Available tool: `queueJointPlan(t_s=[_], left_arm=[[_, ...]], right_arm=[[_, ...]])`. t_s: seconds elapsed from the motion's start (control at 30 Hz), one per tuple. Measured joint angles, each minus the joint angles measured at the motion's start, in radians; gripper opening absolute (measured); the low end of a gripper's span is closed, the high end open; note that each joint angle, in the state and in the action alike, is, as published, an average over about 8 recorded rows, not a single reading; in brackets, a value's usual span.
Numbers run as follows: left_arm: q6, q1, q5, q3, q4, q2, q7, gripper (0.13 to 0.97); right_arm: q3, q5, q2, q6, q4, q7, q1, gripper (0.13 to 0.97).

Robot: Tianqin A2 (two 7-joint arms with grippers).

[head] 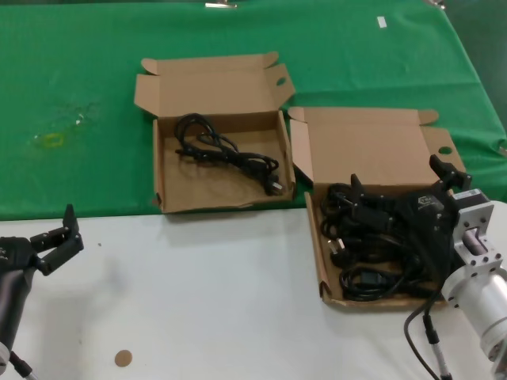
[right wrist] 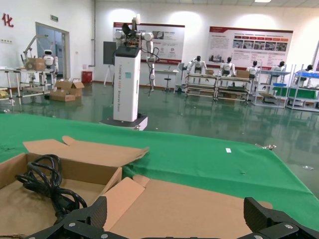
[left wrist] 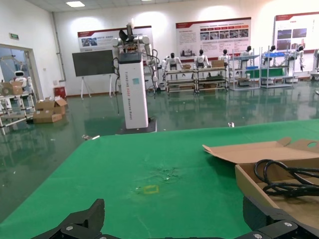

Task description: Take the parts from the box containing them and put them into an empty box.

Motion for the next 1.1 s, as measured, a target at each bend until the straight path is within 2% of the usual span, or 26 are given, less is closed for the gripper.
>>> queueJointPlan(t_s=[1.1], left_arm=[[0.000, 0.000, 0.000, 0.000, 0.000, 0.000, 0.000, 0.966]], right_arm=[[0.000, 0.000, 0.000, 0.000, 0.000, 0.000, 0.000, 0.966]])
